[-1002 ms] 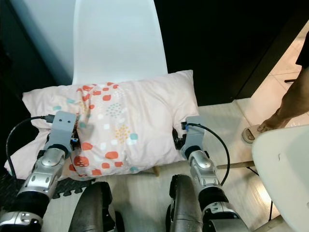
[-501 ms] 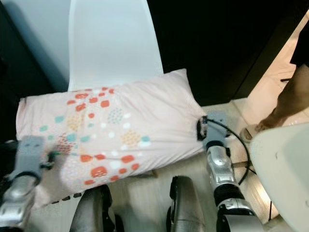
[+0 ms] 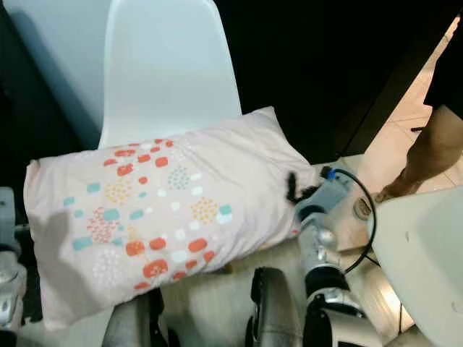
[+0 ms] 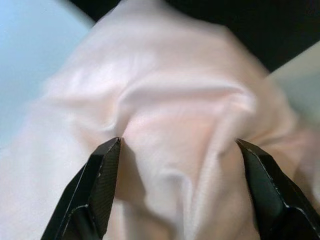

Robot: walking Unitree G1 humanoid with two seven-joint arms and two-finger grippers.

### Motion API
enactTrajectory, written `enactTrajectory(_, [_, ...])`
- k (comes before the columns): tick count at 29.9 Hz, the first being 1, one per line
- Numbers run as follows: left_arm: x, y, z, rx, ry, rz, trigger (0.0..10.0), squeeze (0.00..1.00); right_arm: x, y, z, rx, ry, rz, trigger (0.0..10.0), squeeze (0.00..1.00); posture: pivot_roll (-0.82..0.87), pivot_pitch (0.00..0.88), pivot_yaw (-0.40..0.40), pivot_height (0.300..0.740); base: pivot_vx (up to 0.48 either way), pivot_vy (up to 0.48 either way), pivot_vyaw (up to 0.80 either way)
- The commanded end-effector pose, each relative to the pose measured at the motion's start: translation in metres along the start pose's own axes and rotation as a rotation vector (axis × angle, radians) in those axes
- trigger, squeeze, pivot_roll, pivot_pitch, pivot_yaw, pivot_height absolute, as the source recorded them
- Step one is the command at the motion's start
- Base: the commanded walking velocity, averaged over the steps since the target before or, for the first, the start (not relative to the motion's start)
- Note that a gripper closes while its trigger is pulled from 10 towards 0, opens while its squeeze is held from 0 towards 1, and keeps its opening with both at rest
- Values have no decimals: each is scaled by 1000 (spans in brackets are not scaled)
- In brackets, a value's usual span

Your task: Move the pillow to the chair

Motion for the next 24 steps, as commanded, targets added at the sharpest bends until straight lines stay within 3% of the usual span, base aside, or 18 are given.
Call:
enactTrajectory(1, [10, -6, -25, -114, -99, -19, 10000, 0, -15, -1, 12, 84, 103, 89, 10000, 0, 23, 91, -94, 580, 0, 0, 0])
enactTrajectory(3, [10, -6, -25, -114, -99, -19, 10000, 0, -15, -1, 12, 84, 103, 89, 10000, 0, 23, 91, -94, 580, 0, 0, 0])
enactTrajectory(5, [28, -15, -59, -253, -194, -49, 10000, 0, -33, -5, 27, 171, 25, 165, 10000, 0, 21, 88, -94, 580, 0, 0, 0])
enactTrajectory(6, [28, -15, -59, -253, -194, -49, 10000, 0, -33, -5, 27, 171, 25, 165, 10000, 0, 21, 88, -94, 580, 0, 0, 0])
enactTrajectory(7, [32, -21, -73, -300, -210, -44, 10000, 0, -33, -5, 29, 183, -2, 148, 10000, 0, 23, 87, -93, 580, 0, 0, 0])
enactTrajectory(8, [32, -21, -73, -300, -210, -44, 10000, 0, -33, -5, 29, 183, -2, 148, 10000, 0, 23, 87, -93, 580, 0, 0, 0])
enactTrajectory(9, [35, -26, -82, -333, -221, -37, 10000, 0, -29, -5, 31, 192, 5, 125, 10000, 0, 25, 86, -93, 580, 0, 0, 0])
enactTrajectory(10, [39, -33, -95, -385, -223, -40, 10000, 0, -19, -5, 33, 199, 25, 65, 10000, 133, 27, 85, -91, 580, 0, 0, 0])
enactTrajectory(11, [43, -39, -104, -420, -223, -44, 10000, 0, -10, -5, 33, 204, 32, 20, 10000, 541, 27, 86, -90, 580, 0, 0, 0])
enactTrajectory(12, [45, -44, -113, -455, -216, -51, 10000, 0, -1, -5, 33, 204, -19, -25, 10000, 1000, 22, 86, -87, 580, 0, 0, 0])
enactTrajectory(15, [45, -44, -113, -455, -216, -51, 10000, 0, -1, -5, 33, 204, -19, -25, 10000, 1000, 22, 86, -87, 580, 0, 0, 0])
enactTrajectory(20, [49, -58, -134, -536, -161, -73, 10000, 0, 10, -3, 27, 153, -181, -70, 10000, 1000, 21, 90, -83, 580, 0, 0, 0])
enactTrajectory(21, [50, -62, -139, -558, -161, -72, 10000, 0, 11, -3, 20, 107, -215, -61, 10000, 0, 20, 90, -83, 580, 0, 0, 0])
enactTrajectory(24, [50, -63, -140, -562, -165, -69, 10000, 0, 16, -4, 17, 98, -198, -85, 10000, 0, 20, 91, -83, 580, 0, 0, 0])
Point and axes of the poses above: a point about 5 cm out from each wrist's last joint towards the gripper, its own y axis pointing out of the wrist towards the gripper, its own x axis along the axis of the wrist's last joint, z = x × y, the point moved 6 cm from there along y, pointing out of the wrist towards the gripper, and after that the axes turned 14 degrees about y, right-handed, at the moved point
